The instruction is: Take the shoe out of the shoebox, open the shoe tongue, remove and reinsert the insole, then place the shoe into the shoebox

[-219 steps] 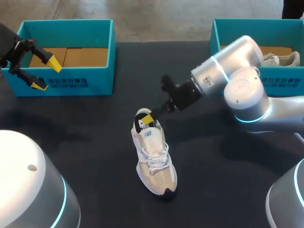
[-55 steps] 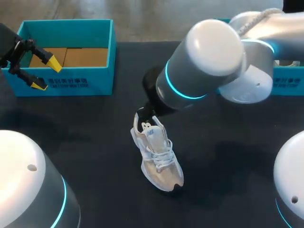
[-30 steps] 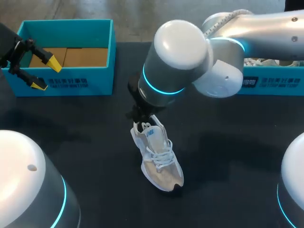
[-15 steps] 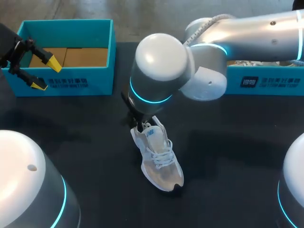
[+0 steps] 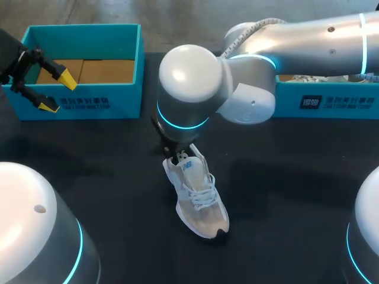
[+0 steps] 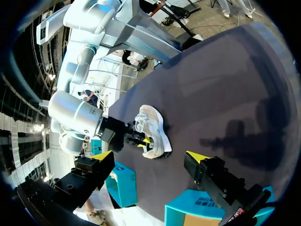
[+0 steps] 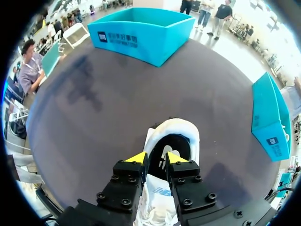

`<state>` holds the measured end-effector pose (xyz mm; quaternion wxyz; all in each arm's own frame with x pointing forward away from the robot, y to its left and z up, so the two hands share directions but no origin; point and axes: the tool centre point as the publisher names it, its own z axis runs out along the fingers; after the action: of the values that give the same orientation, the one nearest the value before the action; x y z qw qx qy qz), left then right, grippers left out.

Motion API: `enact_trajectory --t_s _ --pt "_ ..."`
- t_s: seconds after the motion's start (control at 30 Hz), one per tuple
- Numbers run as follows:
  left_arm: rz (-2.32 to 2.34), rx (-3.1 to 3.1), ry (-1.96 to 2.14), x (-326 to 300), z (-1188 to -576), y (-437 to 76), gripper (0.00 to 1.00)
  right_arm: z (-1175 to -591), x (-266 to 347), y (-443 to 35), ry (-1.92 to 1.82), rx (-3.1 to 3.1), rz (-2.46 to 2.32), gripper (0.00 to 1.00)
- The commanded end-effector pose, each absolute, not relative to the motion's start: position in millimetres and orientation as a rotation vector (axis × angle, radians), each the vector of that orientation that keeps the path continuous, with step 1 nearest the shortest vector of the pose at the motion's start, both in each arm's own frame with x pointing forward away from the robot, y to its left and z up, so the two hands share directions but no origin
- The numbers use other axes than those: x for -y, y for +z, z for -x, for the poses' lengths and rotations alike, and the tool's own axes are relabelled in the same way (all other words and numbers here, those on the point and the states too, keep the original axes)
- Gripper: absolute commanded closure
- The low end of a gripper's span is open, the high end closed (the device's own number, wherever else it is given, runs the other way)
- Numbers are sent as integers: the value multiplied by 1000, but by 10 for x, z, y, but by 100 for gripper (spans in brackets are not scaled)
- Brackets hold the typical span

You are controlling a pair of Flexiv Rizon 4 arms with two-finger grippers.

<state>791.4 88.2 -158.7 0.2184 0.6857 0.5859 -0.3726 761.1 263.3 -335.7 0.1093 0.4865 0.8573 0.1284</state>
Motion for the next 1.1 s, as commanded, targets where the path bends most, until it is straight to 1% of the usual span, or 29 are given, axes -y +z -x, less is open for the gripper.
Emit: enact_trajectory --t_s 0.03,0.13,0.27,0.53,0.67,1.1 --pt "-1899 -1623 -1028 -882 -7907 -1587 0 -7639 -2639 -3402 374 -2516 -1429 76" --pt "-1899 -1623 -1028 -882 -7907 -1587 0 -7681 -2624 -3421 360 -2507 -1421 75" --pt "-1899 -1623 -1028 -882 -7907 -1587 0 -7718 -2620 -3446 350 -2497 -1407 78" --pt "-1899 -1623 -1028 -882 -7907 -1587 0 -7772 -2607 -3507 344 -2492 -1402 79" --pt "-1899 -1623 -1028 -882 -7907 -1587 0 -7802 -2590 -3543 349 -2484 -1400 77" --pt "-1899 -1623 -1028 -882 -7907 -1587 0 -7884 -2523 -3660 366 -2445 -1404 78"
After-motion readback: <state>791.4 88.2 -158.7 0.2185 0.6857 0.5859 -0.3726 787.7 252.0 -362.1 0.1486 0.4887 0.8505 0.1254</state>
